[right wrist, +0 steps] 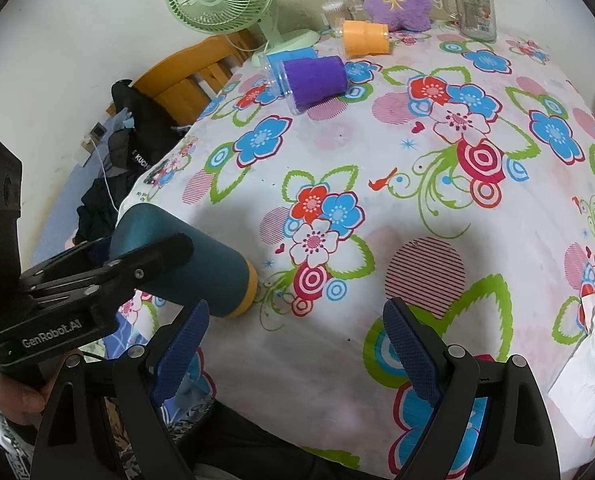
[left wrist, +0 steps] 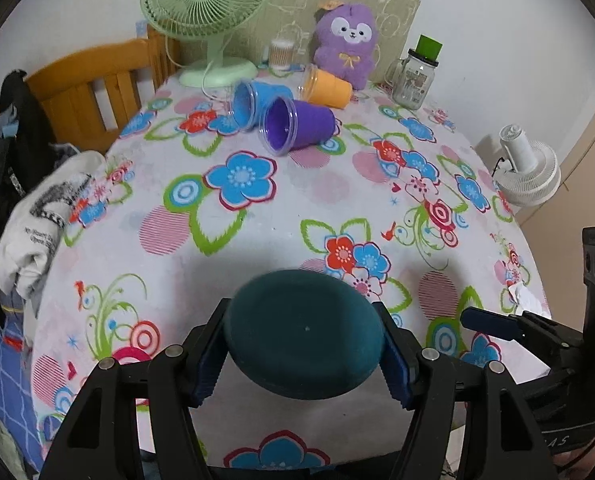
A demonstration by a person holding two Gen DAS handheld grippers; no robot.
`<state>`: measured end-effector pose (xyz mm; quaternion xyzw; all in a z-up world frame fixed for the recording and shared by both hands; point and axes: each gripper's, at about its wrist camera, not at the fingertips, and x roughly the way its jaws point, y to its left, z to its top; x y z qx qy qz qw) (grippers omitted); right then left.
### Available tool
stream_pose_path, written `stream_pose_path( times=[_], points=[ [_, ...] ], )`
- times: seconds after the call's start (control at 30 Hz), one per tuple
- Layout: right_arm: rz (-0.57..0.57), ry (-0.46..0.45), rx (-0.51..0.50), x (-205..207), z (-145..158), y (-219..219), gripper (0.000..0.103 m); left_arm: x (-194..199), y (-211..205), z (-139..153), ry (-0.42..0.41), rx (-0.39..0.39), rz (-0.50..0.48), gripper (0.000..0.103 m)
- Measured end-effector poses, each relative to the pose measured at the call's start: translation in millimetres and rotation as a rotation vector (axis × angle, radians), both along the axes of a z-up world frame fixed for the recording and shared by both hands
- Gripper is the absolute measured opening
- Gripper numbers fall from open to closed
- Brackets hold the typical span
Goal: Flip cup upside down
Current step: 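Open the right gripper and hold the teal cup in the left gripper, then lower the teal cup rim-down onto the table with the left gripper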
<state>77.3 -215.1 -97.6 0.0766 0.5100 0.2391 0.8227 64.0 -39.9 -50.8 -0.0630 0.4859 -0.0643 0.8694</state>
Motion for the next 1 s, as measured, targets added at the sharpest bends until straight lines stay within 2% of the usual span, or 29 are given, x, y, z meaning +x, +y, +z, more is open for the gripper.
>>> stream_pose_path(
  times=[0.1, 0.2, 0.53, 1.0],
  points=[
    [0.0, 0.0, 0.002, -0.2, 0.3, -0.3, 0.091, -0.8, 0.5, 4.8, -0.013, -0.013, 0.002, 0.082],
    [0.004, -0.002, 0.0, -0.7, 0.8, 1.1, 0.09, -2.4, 1.3, 10.7, -0.038, -0.004, 0.008, 0.084],
    [0.004, -0.009, -0.001, -1.0, 3.3, 2.7, 0.09, -3.3, 5.6, 12.9, -0.043, -0.012, 0.011, 0.086],
    [-0.01, -0.102, 0.02, -6.6, 32.6, 5.6, 0.091, -20.7, 10.3, 40.4, -0.136, -0.022, 0.03, 0.089]
  ],
)
